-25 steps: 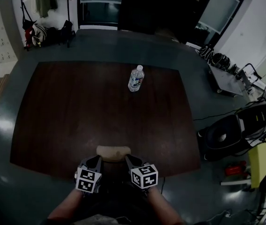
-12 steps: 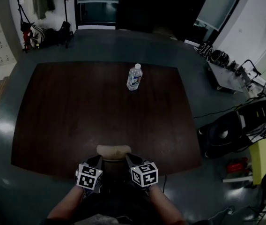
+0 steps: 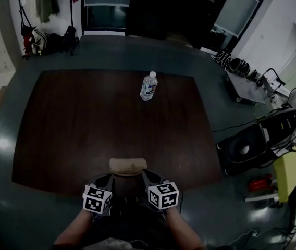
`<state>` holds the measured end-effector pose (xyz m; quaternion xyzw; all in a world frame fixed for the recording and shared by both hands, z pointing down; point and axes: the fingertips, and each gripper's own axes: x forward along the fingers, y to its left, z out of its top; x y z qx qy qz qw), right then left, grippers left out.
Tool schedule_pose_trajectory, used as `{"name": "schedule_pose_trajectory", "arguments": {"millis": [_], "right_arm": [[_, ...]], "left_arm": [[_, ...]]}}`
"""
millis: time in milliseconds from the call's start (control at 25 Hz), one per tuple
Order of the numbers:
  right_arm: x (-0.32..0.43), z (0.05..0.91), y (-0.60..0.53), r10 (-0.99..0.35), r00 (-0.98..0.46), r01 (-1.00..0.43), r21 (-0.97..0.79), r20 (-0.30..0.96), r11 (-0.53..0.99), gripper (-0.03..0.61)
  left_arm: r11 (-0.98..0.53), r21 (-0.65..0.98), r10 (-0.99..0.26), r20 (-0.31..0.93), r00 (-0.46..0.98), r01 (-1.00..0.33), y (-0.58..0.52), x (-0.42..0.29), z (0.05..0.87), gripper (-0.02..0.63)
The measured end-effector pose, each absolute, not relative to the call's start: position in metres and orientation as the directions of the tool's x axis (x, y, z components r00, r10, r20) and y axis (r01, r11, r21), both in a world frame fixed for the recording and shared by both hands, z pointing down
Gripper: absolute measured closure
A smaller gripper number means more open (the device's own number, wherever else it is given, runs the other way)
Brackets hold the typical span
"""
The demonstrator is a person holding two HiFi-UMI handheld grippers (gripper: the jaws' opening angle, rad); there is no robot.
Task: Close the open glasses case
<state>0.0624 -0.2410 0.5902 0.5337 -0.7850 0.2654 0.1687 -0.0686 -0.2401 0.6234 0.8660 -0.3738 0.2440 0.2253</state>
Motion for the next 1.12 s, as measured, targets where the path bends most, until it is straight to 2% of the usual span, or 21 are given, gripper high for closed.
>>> {"name": "schedule_pose_trajectory", "arguments": {"millis": [360,600,1120], "right_arm": [[0.056,0.574,-0.201,-0.794,-0.344,-0.936,-0.244,0.501,0.252,0.589],[0.064,0.572,-0.17,-0.799,-0.358,-0.93,-0.264,0.484,0.256,0.589],[0.111,0.55,-0.05,-0.801,-0.405,-0.91,-0.276,0.441,0.309,0.589]], "left_arm": [[-0.67,0.235,-0.532,0.509,0.677,-0.704,-0.207,-0.076,0.597,0.617],[-0.661,0.206,-0.548,0.525,0.652,-0.721,-0.179,-0.076,0.597,0.617],[-0.617,0.202,-0.636,0.442,0.633,-0.761,-0.064,-0.035,0.543,0.617]]}}
